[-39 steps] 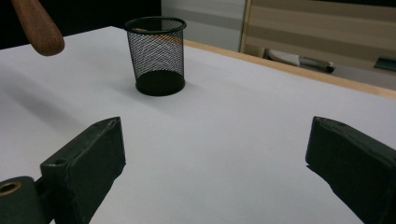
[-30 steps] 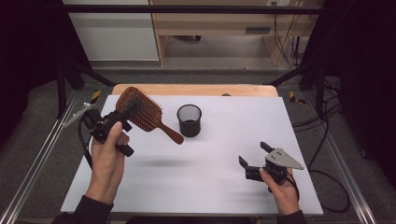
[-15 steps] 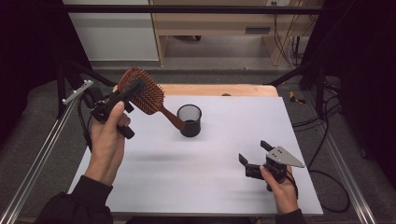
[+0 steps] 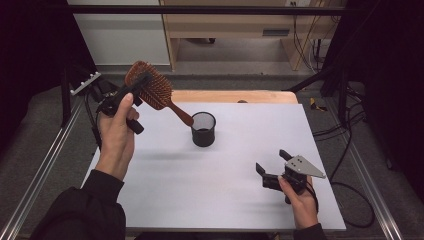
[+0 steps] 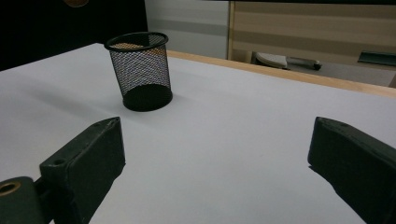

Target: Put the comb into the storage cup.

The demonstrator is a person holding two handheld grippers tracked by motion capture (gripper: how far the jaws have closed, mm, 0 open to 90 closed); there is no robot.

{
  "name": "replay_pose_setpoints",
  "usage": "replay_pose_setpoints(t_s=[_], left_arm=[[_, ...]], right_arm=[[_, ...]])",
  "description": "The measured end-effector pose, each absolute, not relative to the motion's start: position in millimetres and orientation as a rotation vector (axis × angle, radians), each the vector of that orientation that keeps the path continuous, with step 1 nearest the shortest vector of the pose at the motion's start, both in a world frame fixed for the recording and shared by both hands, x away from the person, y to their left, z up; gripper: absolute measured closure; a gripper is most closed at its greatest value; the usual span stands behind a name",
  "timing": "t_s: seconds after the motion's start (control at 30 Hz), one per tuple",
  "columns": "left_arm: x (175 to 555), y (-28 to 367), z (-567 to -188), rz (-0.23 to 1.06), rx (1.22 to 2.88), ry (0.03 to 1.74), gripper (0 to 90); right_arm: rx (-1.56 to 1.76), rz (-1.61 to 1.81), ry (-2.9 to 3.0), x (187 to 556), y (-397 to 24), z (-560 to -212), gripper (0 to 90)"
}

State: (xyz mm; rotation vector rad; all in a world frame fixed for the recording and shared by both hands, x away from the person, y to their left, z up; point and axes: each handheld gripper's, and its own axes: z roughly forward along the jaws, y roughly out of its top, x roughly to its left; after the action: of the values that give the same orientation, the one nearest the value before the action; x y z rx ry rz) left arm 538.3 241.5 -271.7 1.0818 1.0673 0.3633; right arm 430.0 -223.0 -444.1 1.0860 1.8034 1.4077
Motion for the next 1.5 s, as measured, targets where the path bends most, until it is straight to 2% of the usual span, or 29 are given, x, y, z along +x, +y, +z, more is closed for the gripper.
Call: replay_pose_setpoints(t_s=[0.97, 1.5], left_arm=[[554, 228, -256, 0.377, 1.143, 1.048, 50.9], [560, 204, -253, 0.378, 1.179, 1.02, 50.8]], right_arm=[[1.165, 1.42, 1.771, 434, -225, -444, 3.3], [1.166, 1.443, 1.793, 433, -230, -445, 3.5]])
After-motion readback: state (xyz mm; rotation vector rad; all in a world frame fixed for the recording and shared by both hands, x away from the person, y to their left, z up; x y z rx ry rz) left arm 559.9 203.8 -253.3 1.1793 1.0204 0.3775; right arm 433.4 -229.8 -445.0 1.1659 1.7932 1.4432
